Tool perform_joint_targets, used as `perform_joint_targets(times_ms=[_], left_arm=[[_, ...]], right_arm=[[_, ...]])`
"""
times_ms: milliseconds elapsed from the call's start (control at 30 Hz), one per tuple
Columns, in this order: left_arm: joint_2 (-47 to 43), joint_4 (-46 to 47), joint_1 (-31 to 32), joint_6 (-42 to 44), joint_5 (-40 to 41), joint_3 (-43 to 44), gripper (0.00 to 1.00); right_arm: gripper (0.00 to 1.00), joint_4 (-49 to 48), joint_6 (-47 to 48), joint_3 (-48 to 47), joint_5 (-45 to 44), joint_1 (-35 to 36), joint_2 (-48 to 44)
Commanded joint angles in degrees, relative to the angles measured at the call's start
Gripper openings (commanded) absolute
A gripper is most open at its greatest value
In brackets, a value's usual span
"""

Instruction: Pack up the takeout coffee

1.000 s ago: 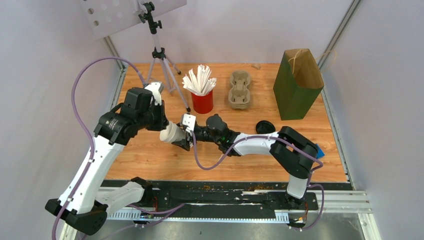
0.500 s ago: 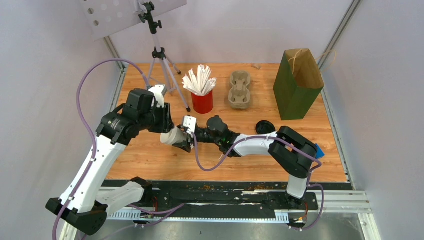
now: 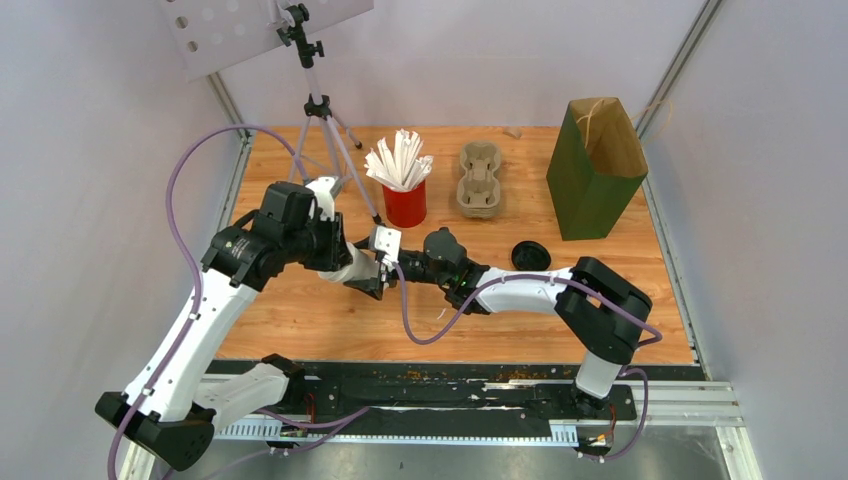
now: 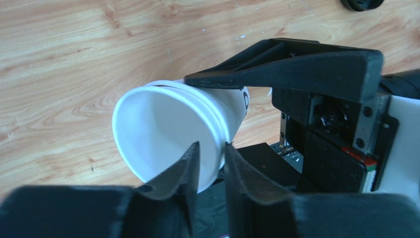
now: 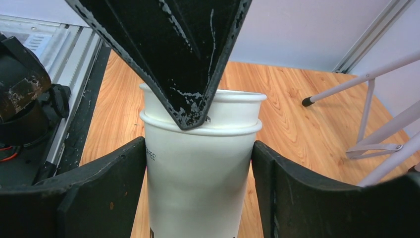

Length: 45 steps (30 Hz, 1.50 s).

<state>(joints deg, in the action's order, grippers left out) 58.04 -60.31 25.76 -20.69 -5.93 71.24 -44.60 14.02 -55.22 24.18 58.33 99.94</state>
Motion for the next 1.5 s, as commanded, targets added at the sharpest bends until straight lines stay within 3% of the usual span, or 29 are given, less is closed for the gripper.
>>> perform_joint_targets(times_ms=[0, 100, 133, 767, 1467], left_arm=[[-0.9, 1.9, -0.4, -0.1, -1.3, 0.0, 0.23], [-1.2, 1.1, -0.4, -0.5, 0.1, 1.3, 0.01], [-1.3, 0.7, -0.4, -0.5, 0.5, 1.9, 0.00], [-1.1, -4.1, -0.4, 2.1, 9.8, 9.3, 0.00], [-0.1, -7.7, -0.4, 4.0, 15.8, 14.8, 0.00]], right_arm=[[0.63, -3.4, -0.3, -0.1, 1.5, 0.2, -2.2], [0.63, -3.7, -0.3, 0.4, 1.5, 0.2, -1.7], [0.63, -3.9, -0.3, 0.8, 1.5, 0.3, -1.5], [0.61, -6.4, -0.5, 2.5, 3.3, 0.3, 6.0], [0.60, -4.9, 0.7, 3.7, 3.9, 0.3, 6.5]])
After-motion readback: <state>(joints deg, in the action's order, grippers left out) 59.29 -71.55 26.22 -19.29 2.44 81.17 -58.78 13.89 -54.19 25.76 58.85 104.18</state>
